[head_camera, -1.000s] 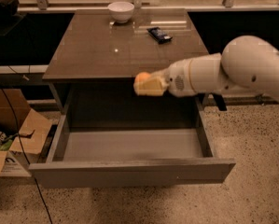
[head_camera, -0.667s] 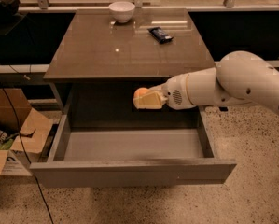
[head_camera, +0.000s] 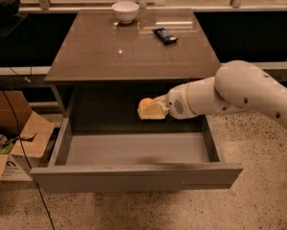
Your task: Place orange into top drawer
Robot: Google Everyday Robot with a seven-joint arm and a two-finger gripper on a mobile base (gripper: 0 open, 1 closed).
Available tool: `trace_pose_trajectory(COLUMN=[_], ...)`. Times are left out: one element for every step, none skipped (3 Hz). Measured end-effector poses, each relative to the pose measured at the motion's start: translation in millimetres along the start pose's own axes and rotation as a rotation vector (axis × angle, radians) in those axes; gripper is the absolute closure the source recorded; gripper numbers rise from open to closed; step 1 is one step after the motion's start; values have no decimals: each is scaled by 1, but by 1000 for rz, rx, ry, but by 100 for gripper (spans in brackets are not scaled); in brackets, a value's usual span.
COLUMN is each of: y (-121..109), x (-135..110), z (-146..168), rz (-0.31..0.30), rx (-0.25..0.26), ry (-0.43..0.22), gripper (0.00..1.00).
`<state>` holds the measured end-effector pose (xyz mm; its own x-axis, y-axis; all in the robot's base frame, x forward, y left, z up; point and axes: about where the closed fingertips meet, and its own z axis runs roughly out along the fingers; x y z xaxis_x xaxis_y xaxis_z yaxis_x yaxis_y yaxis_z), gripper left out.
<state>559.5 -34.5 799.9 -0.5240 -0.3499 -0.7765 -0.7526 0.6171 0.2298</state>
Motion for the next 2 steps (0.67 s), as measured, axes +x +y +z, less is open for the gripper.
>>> trace_pose_trajectory(y=[-15, -31], x=[34, 74], z=[14, 28], rz=[42, 96], rx=[33, 74], ry=[41, 84], gripper=[100, 100])
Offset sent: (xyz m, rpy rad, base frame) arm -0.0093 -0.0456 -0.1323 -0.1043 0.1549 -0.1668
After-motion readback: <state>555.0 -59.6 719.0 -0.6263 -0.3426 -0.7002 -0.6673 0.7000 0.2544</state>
